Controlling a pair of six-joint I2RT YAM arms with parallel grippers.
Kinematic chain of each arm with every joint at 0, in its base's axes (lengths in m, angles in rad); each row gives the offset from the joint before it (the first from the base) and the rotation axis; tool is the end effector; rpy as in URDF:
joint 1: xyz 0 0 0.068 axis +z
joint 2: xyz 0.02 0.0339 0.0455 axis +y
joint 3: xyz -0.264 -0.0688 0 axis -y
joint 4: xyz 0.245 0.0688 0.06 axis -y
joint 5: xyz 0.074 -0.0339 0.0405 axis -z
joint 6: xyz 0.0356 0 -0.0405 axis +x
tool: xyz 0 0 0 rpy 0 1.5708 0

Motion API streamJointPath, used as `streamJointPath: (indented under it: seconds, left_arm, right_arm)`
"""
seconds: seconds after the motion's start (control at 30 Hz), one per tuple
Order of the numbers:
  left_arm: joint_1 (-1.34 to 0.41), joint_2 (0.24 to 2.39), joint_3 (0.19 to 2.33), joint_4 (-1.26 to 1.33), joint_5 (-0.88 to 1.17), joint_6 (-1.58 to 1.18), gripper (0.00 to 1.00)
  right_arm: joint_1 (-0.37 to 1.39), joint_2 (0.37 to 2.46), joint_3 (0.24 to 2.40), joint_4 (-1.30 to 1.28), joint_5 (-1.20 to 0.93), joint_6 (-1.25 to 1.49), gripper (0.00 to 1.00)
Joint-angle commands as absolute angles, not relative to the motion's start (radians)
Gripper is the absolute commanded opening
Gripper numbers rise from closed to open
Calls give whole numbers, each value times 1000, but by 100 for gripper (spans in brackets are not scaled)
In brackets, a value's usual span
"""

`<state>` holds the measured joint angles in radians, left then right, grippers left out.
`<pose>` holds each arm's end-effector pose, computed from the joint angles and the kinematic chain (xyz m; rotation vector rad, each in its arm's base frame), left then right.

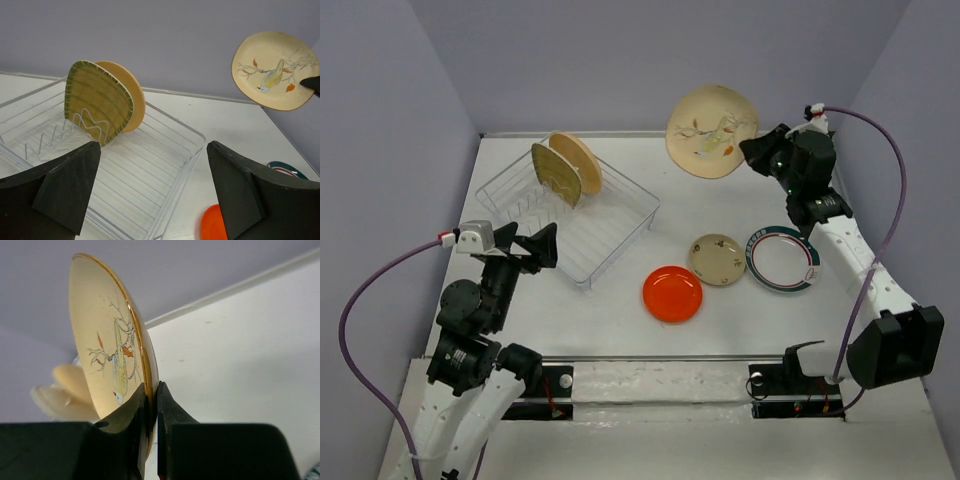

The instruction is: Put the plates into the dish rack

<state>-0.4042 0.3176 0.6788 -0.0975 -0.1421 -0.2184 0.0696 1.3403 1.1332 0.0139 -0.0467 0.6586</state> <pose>0.0780 -0.0279 0.3671 0.0003 1.3225 -0.4375 0.3184 0.0239 0.3578 0.4890 1.7312 0.5666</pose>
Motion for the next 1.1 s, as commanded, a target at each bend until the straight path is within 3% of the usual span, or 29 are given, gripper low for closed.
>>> streamJointPath:
  seconds: [0.0, 0.2, 0.43, 0.87, 1.07]
  left_arm:
    - [-402, 295, 675, -67, -253, -232, 99]
    - [-384, 74, 661, -57, -473, -267, 99]
    - [-385, -21, 661, -57, -606, -272, 99]
    - [-397, -54, 647, -20, -528, -241, 99]
    - [-408, -51, 646, -17, -503, -238, 99]
  right_arm:
    - [299, 1250, 1302, 51, 171, 513, 7]
    - [732, 1394, 1586, -44, 437, 313, 7]
    - [978, 1718, 1926, -46, 613, 120, 7]
    - [1124, 2350, 2572, 119, 856, -395, 7]
    - [1124, 2437, 2565, 322, 891, -580, 7]
